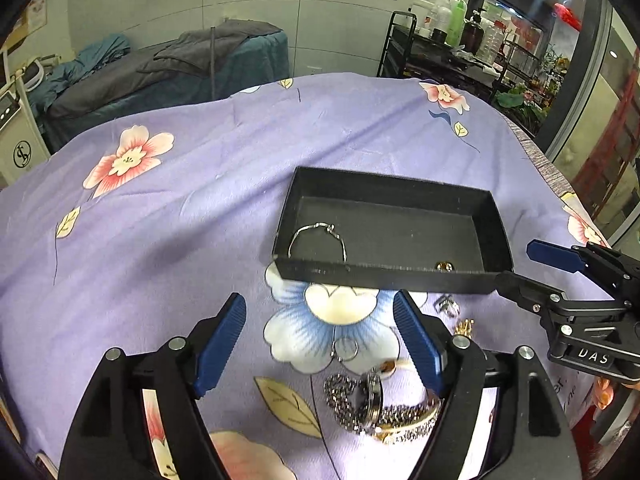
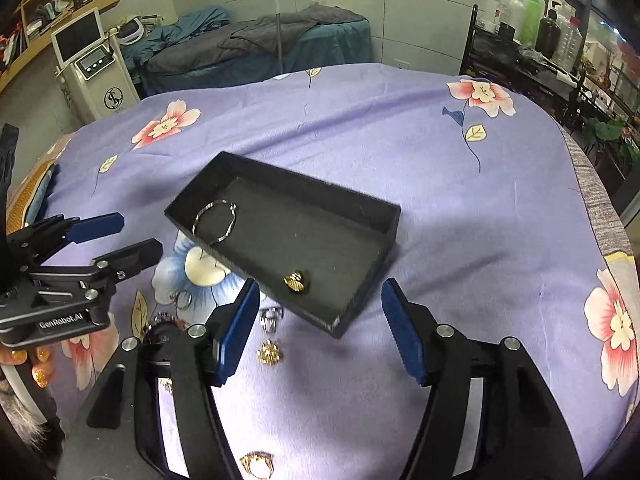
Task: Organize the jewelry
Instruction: 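Drop the bangle into the black box with the left gripper while the right drops the ring, then grasp the gold ring with stones using the right gripper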
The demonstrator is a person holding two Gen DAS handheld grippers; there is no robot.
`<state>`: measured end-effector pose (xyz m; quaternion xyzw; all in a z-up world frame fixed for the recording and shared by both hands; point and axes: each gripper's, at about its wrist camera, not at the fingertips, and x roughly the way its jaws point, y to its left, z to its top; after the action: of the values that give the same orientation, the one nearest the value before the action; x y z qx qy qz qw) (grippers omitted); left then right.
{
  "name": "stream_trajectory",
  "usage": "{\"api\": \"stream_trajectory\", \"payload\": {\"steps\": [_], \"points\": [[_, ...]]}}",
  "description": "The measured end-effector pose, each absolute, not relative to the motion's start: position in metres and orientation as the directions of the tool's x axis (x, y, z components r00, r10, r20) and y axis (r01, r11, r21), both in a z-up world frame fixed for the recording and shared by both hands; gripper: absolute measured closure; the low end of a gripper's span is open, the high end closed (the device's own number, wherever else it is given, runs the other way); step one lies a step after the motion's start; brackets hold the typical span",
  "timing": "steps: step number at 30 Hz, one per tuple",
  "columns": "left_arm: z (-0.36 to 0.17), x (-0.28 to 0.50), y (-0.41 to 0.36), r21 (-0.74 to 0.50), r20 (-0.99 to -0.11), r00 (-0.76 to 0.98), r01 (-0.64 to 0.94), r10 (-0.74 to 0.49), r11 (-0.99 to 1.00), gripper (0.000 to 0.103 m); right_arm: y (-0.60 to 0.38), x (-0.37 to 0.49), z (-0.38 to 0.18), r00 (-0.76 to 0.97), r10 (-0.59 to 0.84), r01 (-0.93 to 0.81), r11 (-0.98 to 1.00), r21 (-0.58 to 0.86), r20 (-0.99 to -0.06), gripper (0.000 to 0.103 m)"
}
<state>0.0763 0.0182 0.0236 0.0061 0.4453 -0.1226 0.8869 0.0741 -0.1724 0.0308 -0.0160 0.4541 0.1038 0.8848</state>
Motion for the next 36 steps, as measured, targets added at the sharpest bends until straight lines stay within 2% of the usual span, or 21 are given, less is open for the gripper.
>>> {"api": "stream_trajectory", "payload": {"steps": [5, 18, 20, 22, 36], "points": [[0.01, 0.042, 0.023, -0.099, -0.807, 0.555, 0.21, -0.202, 0.973, 0.018, -0.179, 0.036, 0.012, 0.529, 0.159, -0.202, 0.978, 0.058, -0.834, 0.038], [-0.01, 0.002, 0.014, -0.09, -0.829, 0.527, 0.202, -0.186, 0.975, 0.018, -0.16, -0.023, -0.008, 0.464, 0.191, -0.297, 0.954, 0.052, -0.865, 0.038], [-0.011, 0.001, 0.011, -0.09, -0.832, 0.523, 0.204, -0.186, 0.975, 0.018, -0.155, -0.027, -0.011, 0.456, 0.189, -0.312, 0.949, 0.043, -0.87, 0.04], [-0.013, 0.001, 0.008, -0.092, -0.835, 0.518, 0.204, -0.188, 0.975, 0.018, -0.153, -0.028, -0.014, 0.447, 0.194, -0.319, 0.946, 0.047, -0.873, 0.048], [-0.016, 0.021, -0.02, -0.064, -0.834, 0.522, 0.233, -0.18, 0.97, 0.019, -0.148, -0.028, -0.022, 0.474, 0.139, -0.326, 0.945, -0.026, -0.87, 0.054]]}}
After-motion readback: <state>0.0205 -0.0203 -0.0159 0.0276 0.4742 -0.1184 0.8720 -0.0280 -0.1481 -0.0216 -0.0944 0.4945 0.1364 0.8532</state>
